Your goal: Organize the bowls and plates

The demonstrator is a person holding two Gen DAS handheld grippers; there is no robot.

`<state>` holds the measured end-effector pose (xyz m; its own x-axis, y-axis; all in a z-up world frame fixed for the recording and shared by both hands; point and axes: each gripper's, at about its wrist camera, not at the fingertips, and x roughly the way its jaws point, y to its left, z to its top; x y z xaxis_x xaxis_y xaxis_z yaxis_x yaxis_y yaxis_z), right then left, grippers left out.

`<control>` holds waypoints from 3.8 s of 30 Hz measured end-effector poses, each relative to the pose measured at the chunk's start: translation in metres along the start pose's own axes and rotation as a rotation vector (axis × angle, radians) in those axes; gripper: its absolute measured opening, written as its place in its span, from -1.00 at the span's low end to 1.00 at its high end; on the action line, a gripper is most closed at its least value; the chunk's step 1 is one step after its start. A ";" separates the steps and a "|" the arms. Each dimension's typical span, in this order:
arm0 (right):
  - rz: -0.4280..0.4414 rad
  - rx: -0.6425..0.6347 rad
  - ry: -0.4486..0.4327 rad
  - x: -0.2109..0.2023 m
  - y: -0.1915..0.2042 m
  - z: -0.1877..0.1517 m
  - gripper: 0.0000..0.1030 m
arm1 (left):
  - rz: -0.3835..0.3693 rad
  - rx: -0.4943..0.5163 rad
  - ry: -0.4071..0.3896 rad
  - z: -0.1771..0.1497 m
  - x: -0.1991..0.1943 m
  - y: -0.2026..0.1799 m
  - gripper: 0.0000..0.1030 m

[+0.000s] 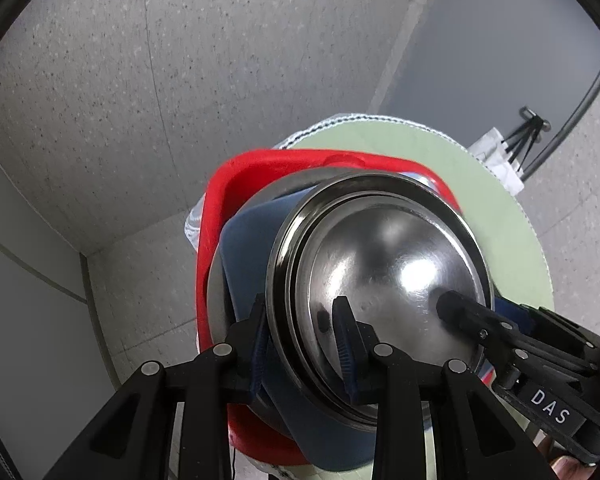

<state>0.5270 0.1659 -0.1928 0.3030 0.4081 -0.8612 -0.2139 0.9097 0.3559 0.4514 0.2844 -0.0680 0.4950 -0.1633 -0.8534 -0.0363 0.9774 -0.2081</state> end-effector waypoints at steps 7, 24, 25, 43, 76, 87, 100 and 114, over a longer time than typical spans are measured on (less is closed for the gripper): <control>-0.005 0.005 0.010 0.009 -0.003 0.002 -0.24 | -0.047 0.019 -0.006 0.021 0.026 0.003 -0.09; 0.001 -0.046 -0.182 -0.083 -0.026 -0.033 0.62 | 0.031 0.011 -0.222 -0.046 -0.069 -0.008 0.75; -0.006 -0.051 -0.196 -0.091 -0.028 -0.039 0.62 | 0.039 0.024 -0.247 -0.056 -0.079 -0.017 0.79; -0.116 -0.018 -0.452 -0.292 -0.141 -0.229 0.95 | 0.098 0.164 -0.529 -0.300 -0.219 -0.208 0.99; -0.212 -0.052 -0.688 -0.468 -0.120 -0.421 1.00 | 0.025 0.231 -0.746 -0.558 -0.374 -0.227 0.99; -0.270 -0.058 -0.725 -0.484 -0.104 -0.439 1.00 | -0.002 0.238 -0.779 -0.583 -0.392 -0.208 0.99; -0.275 -0.060 -0.725 -0.493 -0.105 -0.456 1.00 | 0.010 0.255 -0.777 -0.601 -0.405 -0.200 0.99; -0.269 -0.055 -0.725 -0.495 -0.112 -0.461 1.00 | 0.009 0.258 -0.774 -0.600 -0.405 -0.200 0.99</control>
<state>-0.0274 -0.1731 0.0265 0.8794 0.1387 -0.4554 -0.0869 0.9873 0.1328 -0.2626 0.0743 0.0321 0.9588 -0.1092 -0.2624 0.1116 0.9937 -0.0058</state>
